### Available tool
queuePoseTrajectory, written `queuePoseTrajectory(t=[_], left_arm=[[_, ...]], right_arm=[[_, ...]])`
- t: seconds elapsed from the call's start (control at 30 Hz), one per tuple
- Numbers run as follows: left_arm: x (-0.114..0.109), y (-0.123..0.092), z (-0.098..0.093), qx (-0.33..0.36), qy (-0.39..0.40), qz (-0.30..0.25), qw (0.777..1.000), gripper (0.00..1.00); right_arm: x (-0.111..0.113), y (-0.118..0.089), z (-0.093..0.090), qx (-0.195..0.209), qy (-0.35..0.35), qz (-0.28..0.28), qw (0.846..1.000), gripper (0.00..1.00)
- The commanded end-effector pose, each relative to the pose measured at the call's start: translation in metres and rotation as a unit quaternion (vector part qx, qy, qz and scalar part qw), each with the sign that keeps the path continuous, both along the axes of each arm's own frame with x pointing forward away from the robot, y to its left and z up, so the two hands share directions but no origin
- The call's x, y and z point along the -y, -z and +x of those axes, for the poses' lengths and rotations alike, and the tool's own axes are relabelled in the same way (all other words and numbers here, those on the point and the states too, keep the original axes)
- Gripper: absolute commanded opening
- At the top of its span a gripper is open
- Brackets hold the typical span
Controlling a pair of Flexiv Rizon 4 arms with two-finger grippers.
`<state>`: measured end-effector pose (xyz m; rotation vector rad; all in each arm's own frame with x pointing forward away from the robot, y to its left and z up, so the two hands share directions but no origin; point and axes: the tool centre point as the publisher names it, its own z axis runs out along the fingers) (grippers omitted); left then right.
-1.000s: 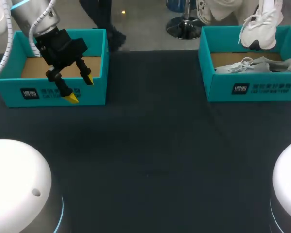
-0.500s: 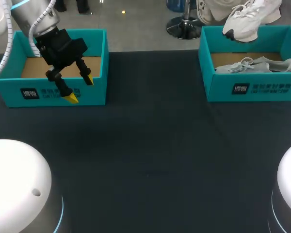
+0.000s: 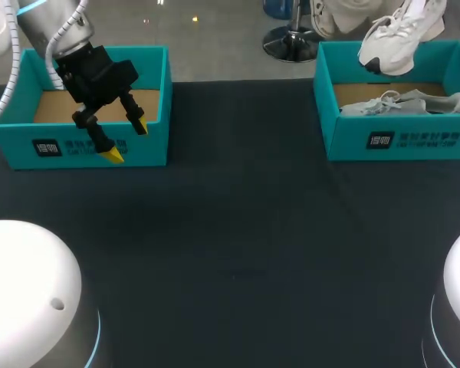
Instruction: Take the shoe out of the shoebox, open the shoe tongue, remove and reinsert the insole, then place the shoe into the shoebox
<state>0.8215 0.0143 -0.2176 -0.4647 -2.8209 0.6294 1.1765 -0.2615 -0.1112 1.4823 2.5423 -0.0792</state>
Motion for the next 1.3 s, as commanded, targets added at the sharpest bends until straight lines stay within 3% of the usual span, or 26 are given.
queuePoseTrajectory(t=[0.03,0.23,0.6,1.0,1.3], left_arm=[[0.000,0.000,0.000,0.000,0.000,0.001,1.000,1.00],[0.000,0.000,0.000,0.000,0.000,0.001,1.000,1.00],[0.000,0.000,0.000,0.000,0.000,0.001,1.000,1.00],[0.000,0.000,0.000,0.000,0.000,0.001,1.000,1.00],[0.000,0.000,0.000,0.000,0.000,0.001,1.000,1.00]], right_arm=[[0.003,0.000,-0.001,0.013,0.030,-0.002,0.999,0.00],[0.003,-0.006,-0.006,0.043,0.156,-0.009,0.987,0.00],[0.007,0.005,-0.026,0.087,0.284,0.032,0.954,0.00],[0.020,0.021,-0.035,0.083,0.334,0.033,0.938,0.00],[0.020,0.021,-0.035,0.083,0.334,0.033,0.938,0.00]])
